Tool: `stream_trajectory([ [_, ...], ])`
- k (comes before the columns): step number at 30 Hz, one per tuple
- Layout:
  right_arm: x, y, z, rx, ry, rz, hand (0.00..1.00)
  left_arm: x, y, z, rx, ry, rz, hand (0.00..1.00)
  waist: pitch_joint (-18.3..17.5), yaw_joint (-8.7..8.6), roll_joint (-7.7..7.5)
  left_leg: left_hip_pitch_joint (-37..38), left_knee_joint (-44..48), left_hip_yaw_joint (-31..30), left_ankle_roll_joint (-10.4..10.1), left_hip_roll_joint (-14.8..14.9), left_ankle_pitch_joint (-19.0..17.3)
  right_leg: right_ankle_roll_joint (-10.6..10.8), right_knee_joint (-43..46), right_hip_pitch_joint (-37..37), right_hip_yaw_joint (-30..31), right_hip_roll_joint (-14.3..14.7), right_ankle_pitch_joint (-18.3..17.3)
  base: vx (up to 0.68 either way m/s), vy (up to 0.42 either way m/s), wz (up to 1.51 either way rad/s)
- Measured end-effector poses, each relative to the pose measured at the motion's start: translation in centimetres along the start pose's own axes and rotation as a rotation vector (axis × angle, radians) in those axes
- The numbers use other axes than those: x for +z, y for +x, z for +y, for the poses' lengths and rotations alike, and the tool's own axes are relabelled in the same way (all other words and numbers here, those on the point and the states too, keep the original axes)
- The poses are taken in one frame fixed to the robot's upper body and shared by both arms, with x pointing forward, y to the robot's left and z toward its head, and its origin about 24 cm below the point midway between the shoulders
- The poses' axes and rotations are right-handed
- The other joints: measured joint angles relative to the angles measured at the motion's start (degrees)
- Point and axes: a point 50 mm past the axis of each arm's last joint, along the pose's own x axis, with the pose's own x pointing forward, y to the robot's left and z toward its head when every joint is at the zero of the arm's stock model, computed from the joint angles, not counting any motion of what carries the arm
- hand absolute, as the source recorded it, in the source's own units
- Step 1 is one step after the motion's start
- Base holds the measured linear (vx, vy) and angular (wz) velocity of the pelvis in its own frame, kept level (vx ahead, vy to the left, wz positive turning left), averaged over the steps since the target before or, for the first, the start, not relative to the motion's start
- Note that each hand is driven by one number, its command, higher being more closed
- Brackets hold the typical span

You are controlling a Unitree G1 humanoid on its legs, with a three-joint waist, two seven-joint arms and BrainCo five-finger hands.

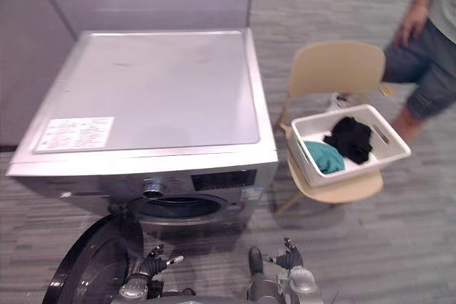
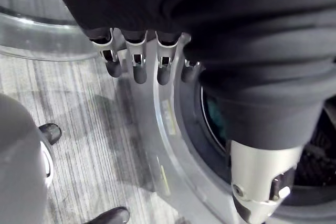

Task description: Pick up the laundry basket with both hands and put the clothes into the washing machine.

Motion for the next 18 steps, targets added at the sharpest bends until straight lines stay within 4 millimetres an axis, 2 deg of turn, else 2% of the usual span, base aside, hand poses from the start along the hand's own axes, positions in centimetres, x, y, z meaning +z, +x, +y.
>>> stream_trajectory([
  [1,0.5,0.2,0.1,0.003,0.001,-0.015,0.0,0.3,0.1,0.2,0.003,0.009,-0.007,0.0,0.46,-0.28,0.71,0.4,0.46,2.16,-0.21,1.19,-0.12,-2.59,2.85,-1.09,-8.22,-0.99,-1.84,0.1,-0.007,-1.54],
  [2,0.8,0.3,0.3,0.008,0.002,-0.021,0.0,0.7,0.3,0.7,0.012,0.022,-0.012,0.0,0.88,-0.41,1.1,1.75,0.9,5.23,-0.27,2.07,-0.14,-4.93,7.13,-2.58,-17.91,-2.42,-2.09,0.16,-0.019,-1.5],
  [4,1.1,0.3,0.0,-0.002,-0.001,-0.033,0.0,1.3,0.6,1.0,0.018,0.027,-0.024,0.0,0.86,-0.52,0.88,4.93,1.67,9.3,-0.71,2.55,-0.35,-5.47,11.49,-2.8,-27.97,-2.39,-1.88,0.16,-0.074,-1.59],
  [5,1.2,0.4,-0.2,-0.007,0.0,-0.041,0.0,1.5,0.6,0.9,0.017,0.026,-0.03,0.0,0.99,-0.8,1.1,5.81,2.34,10.78,-0.75,2.75,-0.33,-6.51,12.57,-3.11,-30.46,-2.28,-2.29,0.18,-0.145,-2.05],
  [6,1.6,0.4,-0.5,-0.018,-0.006,-0.063,0.0,1.7,0.6,0.7,0.011,0.021,-0.034,0.0,1.05,-1.76,1.23,7.75,4.37,14.55,-1.14,2.67,-0.11,-9.41,14.68,-3.6,-35.28,-2.04,-4.29,0.21,-0.189,-2.19],
  [7,2.0,0.5,-0.6,-0.019,-0.013,-0.079,0.0,1.5,0.6,0.5,0.007,0.017,-0.03,0.0,1.18,-1.8,1.43,9.66,5.17,17.27,-1.14,2.5,-0.1,-12.25,16.04,-3.81,-37.82,-1.63,-6.38,0.18,-0.164,-2.45],
  [8,2.3,0.6,-0.6,-0.019,-0.02,-0.086,0.0,0.7,0.5,0.7,0.031,-0.012,0.02,0.0,1.08,-1.78,1.44,11.31,5.42,19.25,-1.15,1.99,-0.1,-15.02,17.36,-3.69,-40.64,-1.87,-10.07,0.22,-0.134,-2.39],
  [9,2.3,0.6,-1.0,-0.027,-0.026,-0.089,0.0,-1.4,-0.1,0.6,0.024,-0.006,0.091,0.0,0.95,-2.72,2.11,12.83,6.16,22.1,-1.55,0.73,-0.35,-10.39,21.56,-3.53,-44.84,-3.49,-16.82,0.31,-0.08,-2.32],
  [10,2.1,0.5,-1.1,-0.029,-0.025,-0.081,0.0,-2.7,-0.6,0.8,0.031,-0.004,0.131,0.0,0.89,-2.82,2.47,13.33,8.02,23.68,-2.17,1.5,-0.73,-9.7,25.27,-3.92,-46.87,-4.56,-18.81,0.33,-0.061,-2.03],
  [11,2.0,0.5,-1.1,-0.028,-0.022,-0.077,0.0,-3.4,-0.8,1.1,0.037,-0.002,0.157,0.0,0.97,-2.75,2.52,13.31,10.93,24.19,-3.18,2.26,-1.35,-9.57,26.75,-4.74,-45.53,-4.11,-19.36,0.36,-0.043,-1.82],
  [12,1.5,0.4,-1.0,-0.022,-0.02,-0.063,0.0,-5.1,-1.5,1.4,0.05,-0.019,0.23,0.0,1.21,-2.09,2.77,13.08,20.15,24.58,-4.12,6.1,-1.21,-9.79,27.83,-4.98,-41.24,-1.67,-20.36,0.37,-0.045,-1.74],
  [13,1.5,0.3,-0.4,-0.001,-0.033,-0.063,0.0,-7.1,-2.5,1.5,0.056,-0.044,0.294,0.0,1.31,-1.68,2.92,11.75,31.76,22.76,-1.3,11.41,-0.93,-9.86,27.05,-3.87,-37.81,0.74,-20.85,0.36,-0.04,-1.65],
  [14,1.6,0.3,0.0,0.01,-0.027,-0.065,0.0,-7.9,-2.9,1.4,0.058,-0.053,0.32,0.0,1.68,-1.71,3.16,9.95,38.22,20.32,0.89,13.59,-2.46,-9.83,26.4,-2.85,-36.46,1.97,-21.05,0.31,-0.049,-1.37],
  [15,1.6,0.5,0.2,0.011,-0.022,-0.053,0.0,-8.9,-3.5,1.9,0.077,-0.13,0.363,0.0,2.81,-1.28,2.69,3.82,45.98,10.99,1.9,14.32,-5.14,-10.04,24.86,-0.58,-33.46,3.54,-21.26,0.18,-0.051,-1.14],
  [16,1.3,0.6,0.3,0.015,-0.018,-0.032,0.0,-9.5,-3.9,1.5,0.073,-0.141,0.374,0.0,3.1,-0.3,2.16,-2.11,46.73,1.67,0.29,11.15,-6.92,-9.32,23.11,1.09,-30.94,4.28,-20.86,0.12,-0.042,-1.13],
  [17,1.1,0.5,0.4,0.017,-0.013,-0.024,0.0,-9.7,-4.0,1.5,0.061,-0.142,0.377,0.0,3.14,0.45,2.07,-4.19,45.53,-2.14,0.4,9.47,-7.63,-8.68,21.8,2.15,-29.92,4.67,-20.38,0.05,-0.024,-1.04],
  [18,1.2,0.6,1.0,0.028,0.0,-0.023,0.0,-10.3,-4.5,1.2,0.048,-0.15,0.398,0.0,3.65,1.54,1.57,-8.38,40.15,-7.69,0.73,7.01,-7.82,-6.61,18.97,4.51,-27.64,5.74,-19.06,0.05,-0.026,-0.69],
])
